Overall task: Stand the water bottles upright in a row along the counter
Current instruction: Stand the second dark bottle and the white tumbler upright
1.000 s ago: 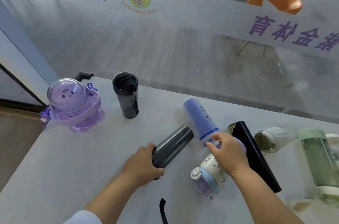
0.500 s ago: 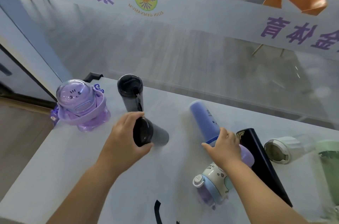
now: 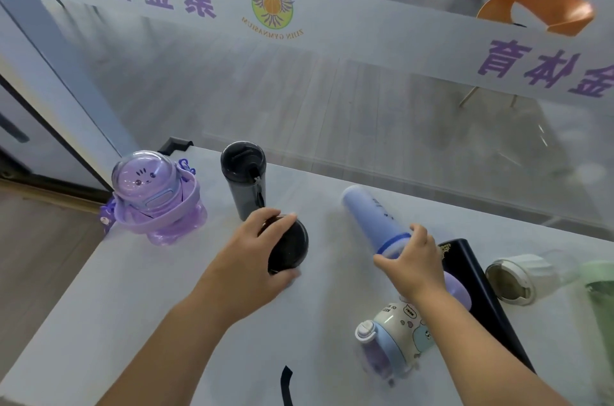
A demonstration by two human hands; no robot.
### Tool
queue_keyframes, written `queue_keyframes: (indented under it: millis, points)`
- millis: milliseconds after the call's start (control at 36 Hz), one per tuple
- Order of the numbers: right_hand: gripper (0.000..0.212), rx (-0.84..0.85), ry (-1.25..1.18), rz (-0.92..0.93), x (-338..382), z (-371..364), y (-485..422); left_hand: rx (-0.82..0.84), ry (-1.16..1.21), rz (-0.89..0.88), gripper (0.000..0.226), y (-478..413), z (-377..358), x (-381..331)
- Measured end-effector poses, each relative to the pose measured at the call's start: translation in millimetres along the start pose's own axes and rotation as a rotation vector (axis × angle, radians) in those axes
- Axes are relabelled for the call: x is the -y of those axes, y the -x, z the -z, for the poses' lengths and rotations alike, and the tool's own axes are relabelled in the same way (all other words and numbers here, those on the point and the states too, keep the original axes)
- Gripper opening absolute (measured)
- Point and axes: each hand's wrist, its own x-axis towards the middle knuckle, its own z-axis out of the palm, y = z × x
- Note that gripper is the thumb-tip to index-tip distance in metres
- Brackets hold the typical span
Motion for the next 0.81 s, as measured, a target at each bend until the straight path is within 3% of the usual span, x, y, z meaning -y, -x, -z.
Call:
queue_keyframes:
  millis: [111, 250, 472, 639, 806]
  points:
    - [0.080, -0.116, -0.165, 0.073, 15.4, 15.1, -0.1, -0.031, 0.017, -0.002, 0.076, -1.7, -3.5, -0.1]
    - [0.069, -0.119, -0.289, 0.173, 34.5, 33.4, -4.4, -0.048, 0.044, 0.006, 0.075, -1.2, -5.8, 2.0]
    - [0.074, -0.057, -0.099, 0.384, 57.4, 44.1, -21.4, -0.055, 0.105, 0.054, 0.075, -1.0, -1.4, 2.9]
    - [0.079, 0.100, 0.061, 0.497, 78.7, 50.7, -39.1, -0.062, 0.145, 0.097, 0.073, -0.2, 0.8, 0.4]
    - [0.074, 0.197, 0.077, 0.499, 90.9, 44.3, -41.4, -0.062, 0.149, 0.105, 0.074, 0.0, 2.1, -2.1]
